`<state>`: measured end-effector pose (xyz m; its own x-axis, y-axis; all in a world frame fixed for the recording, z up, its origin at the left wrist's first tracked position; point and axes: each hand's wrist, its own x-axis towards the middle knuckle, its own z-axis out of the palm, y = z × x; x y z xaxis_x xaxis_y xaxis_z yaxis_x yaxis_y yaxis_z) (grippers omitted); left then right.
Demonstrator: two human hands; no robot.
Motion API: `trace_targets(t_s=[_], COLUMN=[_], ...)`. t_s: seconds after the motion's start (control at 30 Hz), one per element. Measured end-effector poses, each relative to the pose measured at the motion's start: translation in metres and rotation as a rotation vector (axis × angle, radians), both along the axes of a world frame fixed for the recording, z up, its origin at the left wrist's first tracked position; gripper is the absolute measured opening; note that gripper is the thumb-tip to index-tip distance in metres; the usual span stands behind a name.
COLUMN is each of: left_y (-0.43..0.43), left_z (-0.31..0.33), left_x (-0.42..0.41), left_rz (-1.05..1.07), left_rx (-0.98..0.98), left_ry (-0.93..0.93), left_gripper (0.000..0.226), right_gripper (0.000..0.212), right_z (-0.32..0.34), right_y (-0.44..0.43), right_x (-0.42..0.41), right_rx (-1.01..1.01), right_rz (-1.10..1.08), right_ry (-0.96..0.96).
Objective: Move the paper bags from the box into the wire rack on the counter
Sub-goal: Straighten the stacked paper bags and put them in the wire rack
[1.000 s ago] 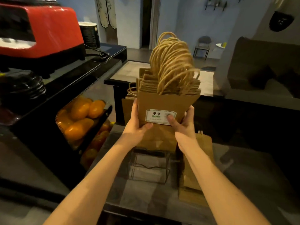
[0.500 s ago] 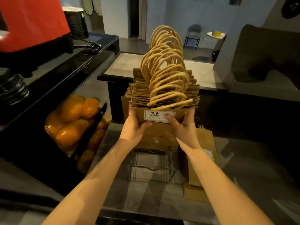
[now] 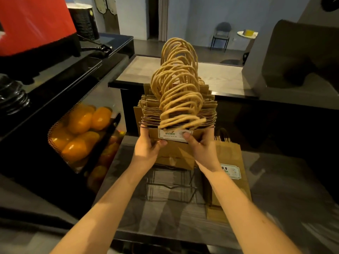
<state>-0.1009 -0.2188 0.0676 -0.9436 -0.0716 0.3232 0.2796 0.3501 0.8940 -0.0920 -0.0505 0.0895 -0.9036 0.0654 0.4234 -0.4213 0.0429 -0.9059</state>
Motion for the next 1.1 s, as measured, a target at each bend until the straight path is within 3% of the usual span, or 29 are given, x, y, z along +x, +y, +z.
trace_targets(t_s=[0.23, 0.43, 0.53, 0.73, 1.1], left_y=[0.002, 0.010, 0.011, 0.012, 0.014], left_z=[-0.001, 0.001, 0.002, 0.005, 0.011], left_x=[-0.001, -0.005, -0.006, -0.006, -0.006], left_rz=[0.058, 0.058, 0.064, 0.062, 0.093], left_rx=[-0.030, 0.018, 0.022, 0.001, -0.090], left_ry=[0.004, -0.113, -0.131, -0.142, -0.177], left_gripper=[0.057, 0.079, 0.083, 0.086, 0.090], right_gripper=[0.052, 0.120, 0.136, 0.125, 0.118], right_z=[-0.001, -0.009, -0.014, -0.015, -0.004], right_y=[0.004, 0.019, 0.025, 0.020, 0.021], right_x=[-0.002, 0.004, 0.004, 0.008, -0.004], right_rx=[0.011, 0.284, 0.488, 0.491, 0.533], right_rz=[0.078, 0.183, 0.164, -0.008, -0.001], right_ry=[-0.080, -0.317, -0.375, -0.355, -0.211])
